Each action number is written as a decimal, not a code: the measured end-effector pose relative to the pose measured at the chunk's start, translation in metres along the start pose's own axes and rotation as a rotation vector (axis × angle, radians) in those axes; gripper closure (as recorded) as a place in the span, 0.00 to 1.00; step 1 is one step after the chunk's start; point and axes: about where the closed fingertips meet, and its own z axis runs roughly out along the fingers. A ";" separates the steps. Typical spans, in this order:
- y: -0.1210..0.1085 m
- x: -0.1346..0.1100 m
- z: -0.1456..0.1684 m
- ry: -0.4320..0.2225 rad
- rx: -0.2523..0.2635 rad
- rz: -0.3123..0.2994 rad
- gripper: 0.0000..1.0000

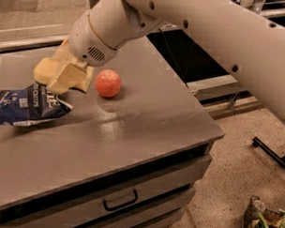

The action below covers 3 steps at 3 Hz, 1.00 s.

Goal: Move sponge near blue chip bag

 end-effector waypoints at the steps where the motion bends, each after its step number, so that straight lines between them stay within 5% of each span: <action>1: 0.001 -0.001 0.000 0.003 0.001 -0.002 0.05; 3: 0.002 -0.002 0.000 0.003 -0.001 -0.005 0.00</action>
Offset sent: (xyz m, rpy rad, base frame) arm -0.0009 0.0003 0.0006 -0.0021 -0.0023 0.0002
